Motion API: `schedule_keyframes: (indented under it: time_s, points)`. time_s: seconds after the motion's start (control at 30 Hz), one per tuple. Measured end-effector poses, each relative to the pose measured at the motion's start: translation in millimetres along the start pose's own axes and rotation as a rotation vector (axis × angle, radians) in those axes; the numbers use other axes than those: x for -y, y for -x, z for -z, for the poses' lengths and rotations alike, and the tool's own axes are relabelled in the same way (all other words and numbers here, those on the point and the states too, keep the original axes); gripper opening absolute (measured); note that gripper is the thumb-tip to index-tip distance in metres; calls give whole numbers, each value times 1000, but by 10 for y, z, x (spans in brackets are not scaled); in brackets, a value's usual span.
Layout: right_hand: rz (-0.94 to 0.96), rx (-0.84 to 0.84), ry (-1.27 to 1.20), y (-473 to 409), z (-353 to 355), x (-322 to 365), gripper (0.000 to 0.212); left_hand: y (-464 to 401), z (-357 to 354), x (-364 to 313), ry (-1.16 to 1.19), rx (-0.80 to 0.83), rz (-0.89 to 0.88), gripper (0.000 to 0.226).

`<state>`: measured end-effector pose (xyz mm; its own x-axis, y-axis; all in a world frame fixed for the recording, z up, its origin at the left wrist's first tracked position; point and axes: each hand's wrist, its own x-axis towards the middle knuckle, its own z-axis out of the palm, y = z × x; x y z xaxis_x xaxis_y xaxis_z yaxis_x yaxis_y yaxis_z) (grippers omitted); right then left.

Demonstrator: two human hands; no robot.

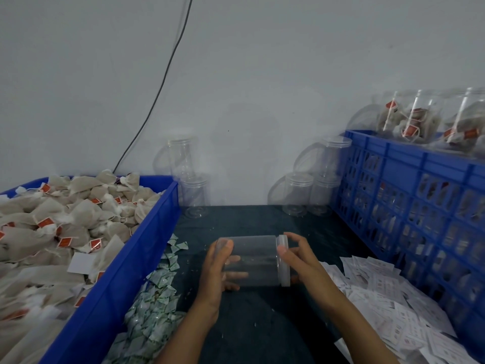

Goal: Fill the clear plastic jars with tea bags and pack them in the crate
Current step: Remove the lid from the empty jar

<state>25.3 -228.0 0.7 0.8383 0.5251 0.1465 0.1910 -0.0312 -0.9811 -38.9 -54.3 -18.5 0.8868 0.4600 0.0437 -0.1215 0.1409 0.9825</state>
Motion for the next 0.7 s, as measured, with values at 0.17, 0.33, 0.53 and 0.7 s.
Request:
schedule_keyframes:
  time_s: [0.17, 0.33, 0.53, 0.7]
  points:
    - [182, 41, 22, 45, 58, 56, 69, 15, 10, -18, 56, -9, 45, 55]
    - [332, 161, 119, 85, 79, 102, 85, 20, 33, -40, 90, -12, 63, 55]
    - [487, 159, 441, 82, 74, 129, 87, -15, 78, -54, 73, 0, 134, 55]
    - [723, -105, 894, 59, 11, 109, 100, -52, 122, -91, 184, -47, 213, 50]
